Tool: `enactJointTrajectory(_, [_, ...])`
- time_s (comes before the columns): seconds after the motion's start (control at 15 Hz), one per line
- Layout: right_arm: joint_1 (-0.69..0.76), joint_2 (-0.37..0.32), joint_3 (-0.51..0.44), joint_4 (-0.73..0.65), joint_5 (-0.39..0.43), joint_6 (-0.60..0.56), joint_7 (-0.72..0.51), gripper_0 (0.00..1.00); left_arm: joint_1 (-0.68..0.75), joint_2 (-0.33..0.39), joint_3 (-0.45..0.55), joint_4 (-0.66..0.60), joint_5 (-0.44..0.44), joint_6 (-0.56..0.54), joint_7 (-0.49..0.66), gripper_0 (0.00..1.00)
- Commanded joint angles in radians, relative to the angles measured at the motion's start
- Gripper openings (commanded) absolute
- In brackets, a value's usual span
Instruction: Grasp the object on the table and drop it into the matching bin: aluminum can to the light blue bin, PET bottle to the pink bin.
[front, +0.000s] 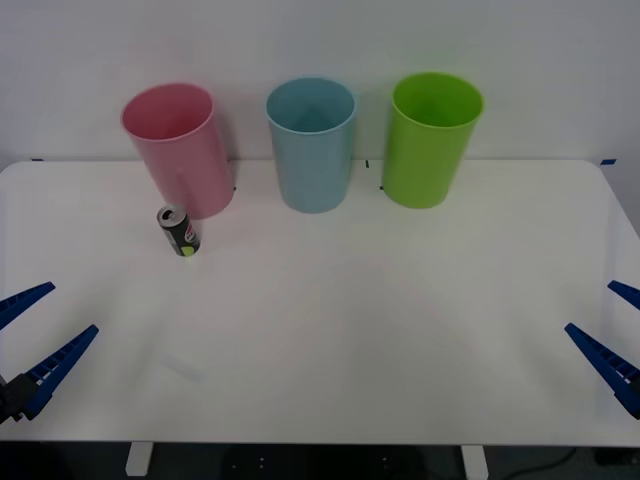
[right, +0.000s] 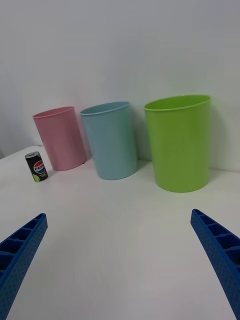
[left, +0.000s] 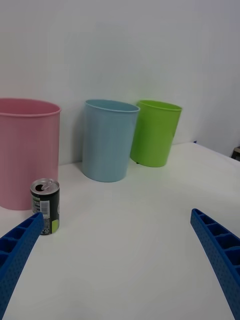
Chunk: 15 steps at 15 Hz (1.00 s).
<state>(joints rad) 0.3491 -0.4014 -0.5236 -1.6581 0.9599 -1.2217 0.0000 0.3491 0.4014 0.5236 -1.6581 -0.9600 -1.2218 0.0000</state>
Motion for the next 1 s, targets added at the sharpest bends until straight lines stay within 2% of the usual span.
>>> enactJointTrajectory(0.07, [0.000,0.000,0.000,0.000,0.000,0.000,0.000,1.00,0.000,0.000,0.000,0.000,0.000,0.000,0.000,1.00])
enactJointTrajectory(0.53, [0.000,0.000,0.000,0.000,0.000,0.000,0.000,1.00,0.054,-0.013,-0.010,0.014,0.003,0.038,-0.029,1.00])
enactJointTrajectory(1.0, [0.000,0.000,0.000,0.000,0.000,0.000,0.000,1.00,0.123,-0.021,-0.042,0.015,0.010,0.156,-0.072,1.00])
